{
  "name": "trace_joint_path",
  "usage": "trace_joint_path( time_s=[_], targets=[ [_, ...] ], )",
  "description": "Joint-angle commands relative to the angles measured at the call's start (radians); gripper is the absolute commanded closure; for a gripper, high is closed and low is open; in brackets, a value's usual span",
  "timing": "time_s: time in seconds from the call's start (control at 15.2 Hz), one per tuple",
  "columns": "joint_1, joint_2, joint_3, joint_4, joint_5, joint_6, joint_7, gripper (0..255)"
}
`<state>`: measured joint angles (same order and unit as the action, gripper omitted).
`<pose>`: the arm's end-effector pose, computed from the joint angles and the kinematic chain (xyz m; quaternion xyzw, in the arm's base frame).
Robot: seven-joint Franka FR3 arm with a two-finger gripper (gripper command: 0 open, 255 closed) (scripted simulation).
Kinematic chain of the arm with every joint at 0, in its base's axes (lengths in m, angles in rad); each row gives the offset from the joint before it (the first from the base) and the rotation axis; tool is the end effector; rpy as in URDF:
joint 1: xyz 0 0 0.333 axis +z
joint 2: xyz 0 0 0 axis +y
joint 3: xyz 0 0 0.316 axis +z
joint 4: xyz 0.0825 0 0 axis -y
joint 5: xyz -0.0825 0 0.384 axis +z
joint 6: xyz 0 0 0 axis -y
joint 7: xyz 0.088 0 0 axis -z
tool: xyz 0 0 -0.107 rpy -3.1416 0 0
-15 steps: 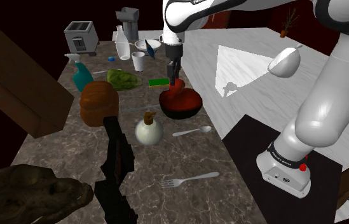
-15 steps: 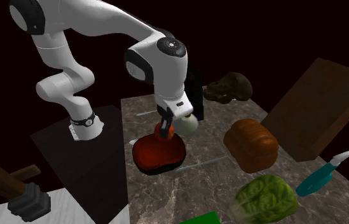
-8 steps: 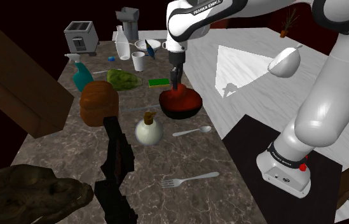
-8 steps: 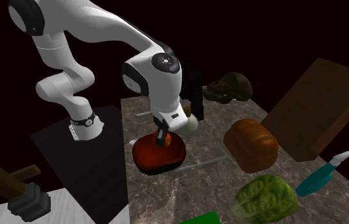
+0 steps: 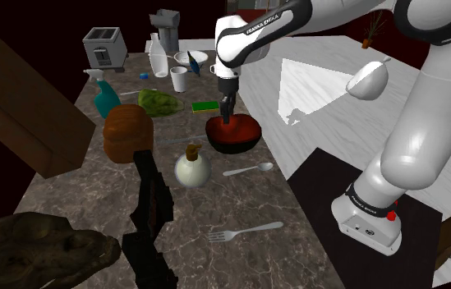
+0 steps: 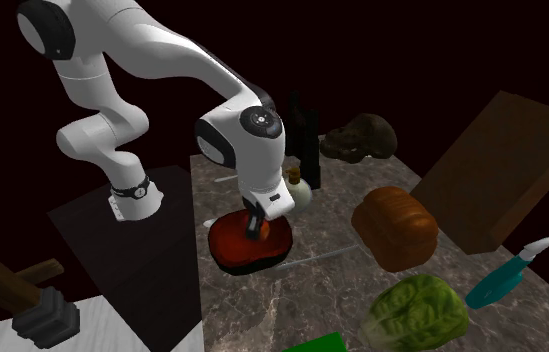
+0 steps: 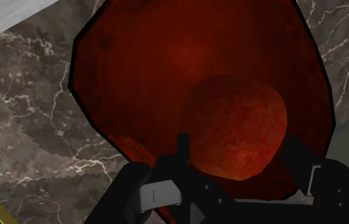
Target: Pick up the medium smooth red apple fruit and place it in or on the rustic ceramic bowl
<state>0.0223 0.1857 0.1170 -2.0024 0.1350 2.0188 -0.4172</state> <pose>0.5629 0.0852 0.3543 -0.9647 -0.2399 0.0737 0.0799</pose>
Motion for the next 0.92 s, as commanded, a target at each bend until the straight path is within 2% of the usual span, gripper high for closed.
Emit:
trace_joint_path(
  time_s=[0.0,0.4,0.46,0.79,0.86],
  targets=[
    [0.0,0.003,0.0,-0.001,0.0,0.005,0.0,255],
    [0.0,0.003,0.0,-0.001,0.0,0.005,0.0,255],
    [0.0,0.003,0.0,-0.001,0.0,0.005,0.0,0],
    [0.0,0.003,0.0,-0.001,0.0,0.005,0.0,0],
    [-0.002,-0.006,-0.001,0.022,-0.001,-0.027,0.001,0]
  ],
)
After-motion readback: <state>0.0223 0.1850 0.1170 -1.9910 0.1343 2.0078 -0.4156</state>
